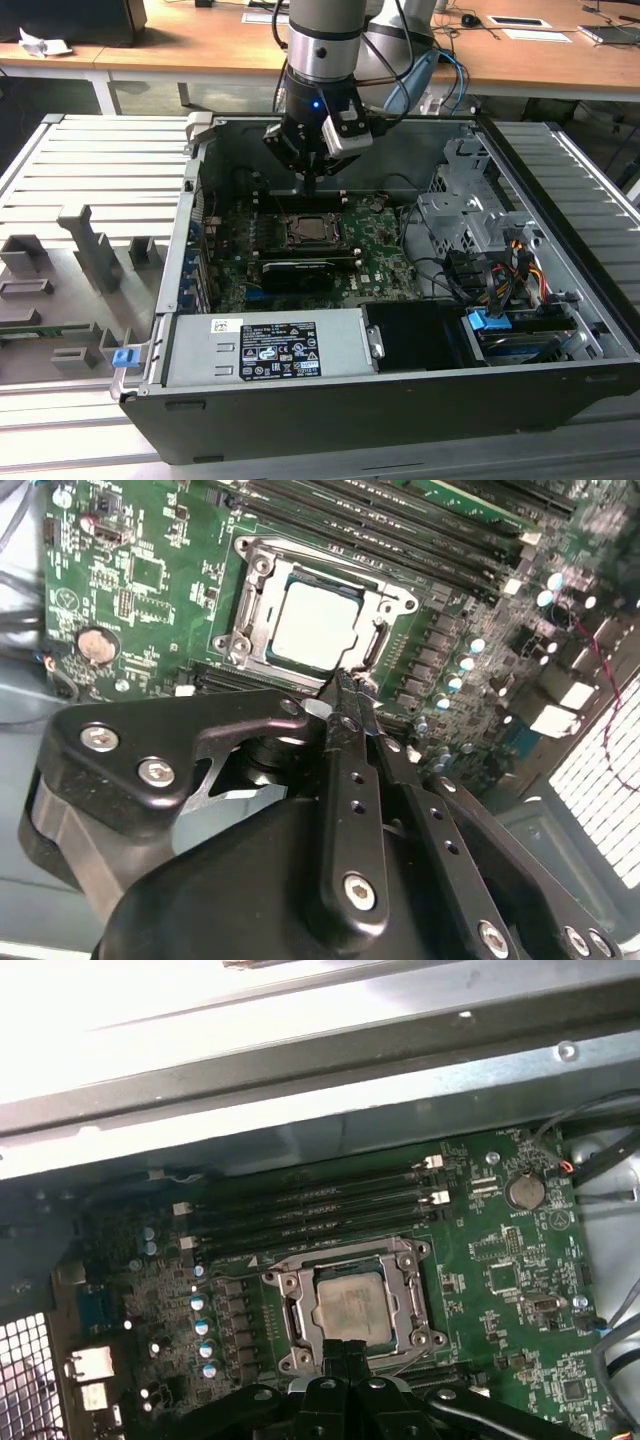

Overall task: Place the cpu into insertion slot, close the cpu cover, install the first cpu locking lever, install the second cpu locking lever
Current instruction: 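Install the first cpu locking lever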

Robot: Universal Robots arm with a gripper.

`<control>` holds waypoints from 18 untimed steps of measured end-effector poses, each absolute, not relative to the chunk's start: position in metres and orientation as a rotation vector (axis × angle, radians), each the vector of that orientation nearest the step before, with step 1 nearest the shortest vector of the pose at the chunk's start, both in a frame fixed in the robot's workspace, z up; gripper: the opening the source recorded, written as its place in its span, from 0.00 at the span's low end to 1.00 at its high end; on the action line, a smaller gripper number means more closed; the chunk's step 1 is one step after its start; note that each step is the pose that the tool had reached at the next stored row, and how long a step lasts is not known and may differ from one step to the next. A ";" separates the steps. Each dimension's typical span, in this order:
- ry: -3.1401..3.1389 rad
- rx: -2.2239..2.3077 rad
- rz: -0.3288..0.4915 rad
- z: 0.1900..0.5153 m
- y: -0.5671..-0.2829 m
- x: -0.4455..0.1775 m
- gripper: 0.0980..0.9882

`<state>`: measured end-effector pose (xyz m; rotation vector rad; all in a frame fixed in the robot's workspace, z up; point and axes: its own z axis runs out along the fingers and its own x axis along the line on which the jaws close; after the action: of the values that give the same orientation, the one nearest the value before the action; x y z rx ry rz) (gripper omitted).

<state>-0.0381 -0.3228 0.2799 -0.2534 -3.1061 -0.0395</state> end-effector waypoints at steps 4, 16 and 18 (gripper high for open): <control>-3.113 -0.183 -0.040 0.279 -0.323 -0.038 0.01; -3.151 0.033 -0.050 0.274 -0.323 -0.049 0.01; -3.150 0.066 -0.050 0.274 -0.323 -0.049 0.01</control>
<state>-0.0493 -0.3228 0.2735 0.0657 -3.1502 -0.0502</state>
